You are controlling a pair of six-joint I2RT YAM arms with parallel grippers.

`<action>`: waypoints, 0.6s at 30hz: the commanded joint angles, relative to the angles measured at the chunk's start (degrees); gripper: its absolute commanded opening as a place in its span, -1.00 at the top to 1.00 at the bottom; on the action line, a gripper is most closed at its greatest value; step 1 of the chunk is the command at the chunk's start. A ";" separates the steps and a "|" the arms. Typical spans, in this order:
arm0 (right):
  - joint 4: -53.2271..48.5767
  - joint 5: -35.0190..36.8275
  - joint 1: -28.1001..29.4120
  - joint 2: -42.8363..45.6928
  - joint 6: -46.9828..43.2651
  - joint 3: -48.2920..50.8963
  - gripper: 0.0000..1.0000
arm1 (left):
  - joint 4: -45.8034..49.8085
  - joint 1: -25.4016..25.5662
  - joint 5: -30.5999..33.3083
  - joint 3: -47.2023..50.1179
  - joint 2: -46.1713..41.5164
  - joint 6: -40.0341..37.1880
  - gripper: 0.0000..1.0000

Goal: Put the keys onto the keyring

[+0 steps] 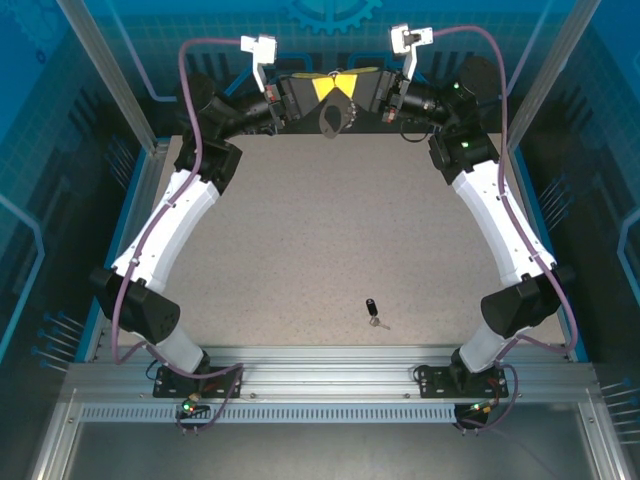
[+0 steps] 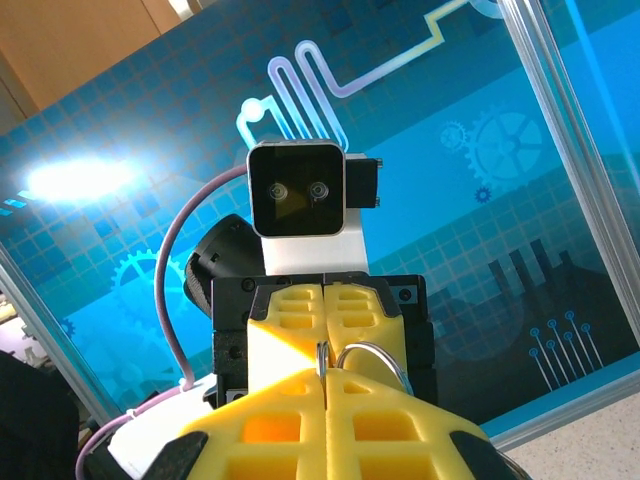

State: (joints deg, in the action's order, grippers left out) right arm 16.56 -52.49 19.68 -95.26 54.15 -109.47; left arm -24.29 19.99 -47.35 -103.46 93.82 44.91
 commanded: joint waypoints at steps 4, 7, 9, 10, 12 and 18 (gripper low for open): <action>0.50 2.32 -3.65 2.69 2.27 3.51 0.25 | 3.25 0.64 -1.42 -0.51 -1.50 -6.54 1.00; -0.51 3.57 -6.39 6.00 2.28 7.43 0.15 | 9.00 0.67 -1.02 -0.61 -2.78 -13.04 1.00; -2.00 3.86 -7.37 7.66 1.81 9.52 0.14 | 13.39 0.66 -0.67 -0.95 -3.41 -17.29 1.00; -3.16 3.76 -7.60 8.32 1.40 10.24 0.14 | 15.50 0.63 -0.43 -1.23 -3.65 -19.49 1.00; -5.39 3.33 -7.54 9.06 0.07 10.87 0.15 | 19.30 0.59 0.01 -1.72 -4.07 -23.36 1.00; -14.22 0.47 -5.73 9.05 -7.17 9.34 0.15 | 28.64 0.66 0.51 -3.53 -4.78 -31.83 1.00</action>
State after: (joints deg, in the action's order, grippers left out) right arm 8.49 -50.09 12.75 -87.31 52.16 -98.59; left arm -1.65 20.47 -47.13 -103.94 91.26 20.93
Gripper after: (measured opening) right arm 0.427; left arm 0.052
